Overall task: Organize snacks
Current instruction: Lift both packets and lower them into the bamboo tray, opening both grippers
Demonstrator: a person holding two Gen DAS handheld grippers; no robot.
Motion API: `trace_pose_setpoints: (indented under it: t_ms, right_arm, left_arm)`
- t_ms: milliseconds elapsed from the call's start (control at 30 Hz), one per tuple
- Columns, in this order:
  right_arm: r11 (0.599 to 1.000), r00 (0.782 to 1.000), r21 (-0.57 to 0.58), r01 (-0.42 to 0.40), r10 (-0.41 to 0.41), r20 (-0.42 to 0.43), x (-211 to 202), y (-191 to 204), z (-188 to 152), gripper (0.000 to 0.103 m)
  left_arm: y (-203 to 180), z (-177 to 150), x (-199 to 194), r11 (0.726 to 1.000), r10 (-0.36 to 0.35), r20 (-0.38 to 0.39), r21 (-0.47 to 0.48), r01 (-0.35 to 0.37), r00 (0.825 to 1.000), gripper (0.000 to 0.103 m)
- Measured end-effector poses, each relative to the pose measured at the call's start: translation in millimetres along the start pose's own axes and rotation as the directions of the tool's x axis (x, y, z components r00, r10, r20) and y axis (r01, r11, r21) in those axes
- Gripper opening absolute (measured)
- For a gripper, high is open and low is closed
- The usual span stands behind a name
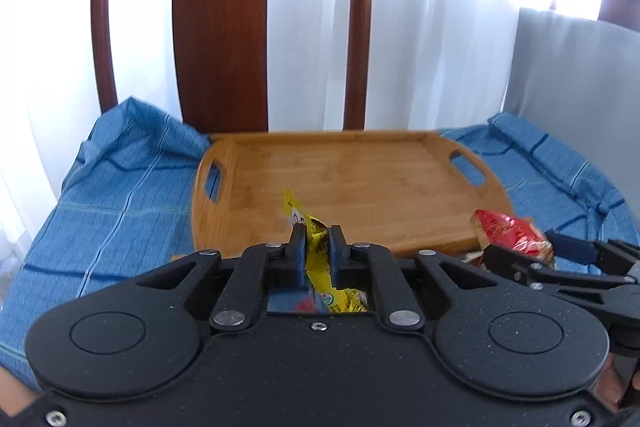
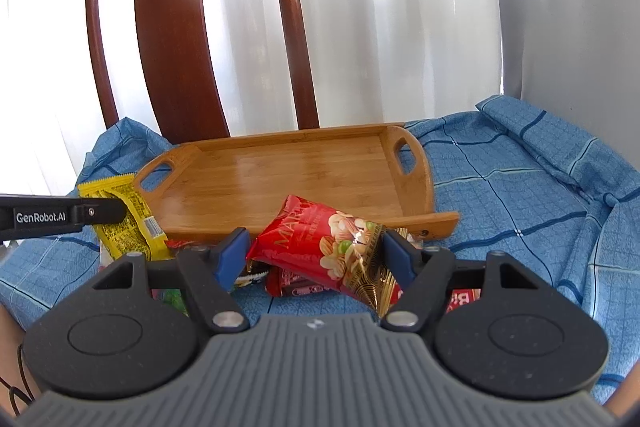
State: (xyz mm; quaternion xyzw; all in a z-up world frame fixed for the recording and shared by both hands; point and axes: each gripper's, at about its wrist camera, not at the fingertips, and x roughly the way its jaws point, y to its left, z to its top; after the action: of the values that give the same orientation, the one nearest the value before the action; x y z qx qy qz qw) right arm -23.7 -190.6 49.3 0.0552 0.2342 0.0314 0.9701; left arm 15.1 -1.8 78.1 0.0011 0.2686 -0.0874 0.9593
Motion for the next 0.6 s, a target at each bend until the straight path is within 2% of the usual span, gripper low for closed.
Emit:
trace_pose_setpoints:
  t_ms: [333, 600]
  right_arm:
    - [1.0, 1.0, 0.017, -0.023, 0.023, 0.001, 16.5, -6.5, 27.6, 0.073]
    - [1.0, 1.0, -0.004, -0.011, 0.011, -0.005, 30.2, -11.4, 36.8, 0.073]
  left_arm:
    - [-3.0, 37.8, 6.3, 0.997, -0.062, 0.057, -0.039, 0.064, 0.996, 0.01]
    - [2.6, 51.8, 25.6, 0.971, -0.15, 0.074, -0.176, 0.161, 0.986, 0.01]
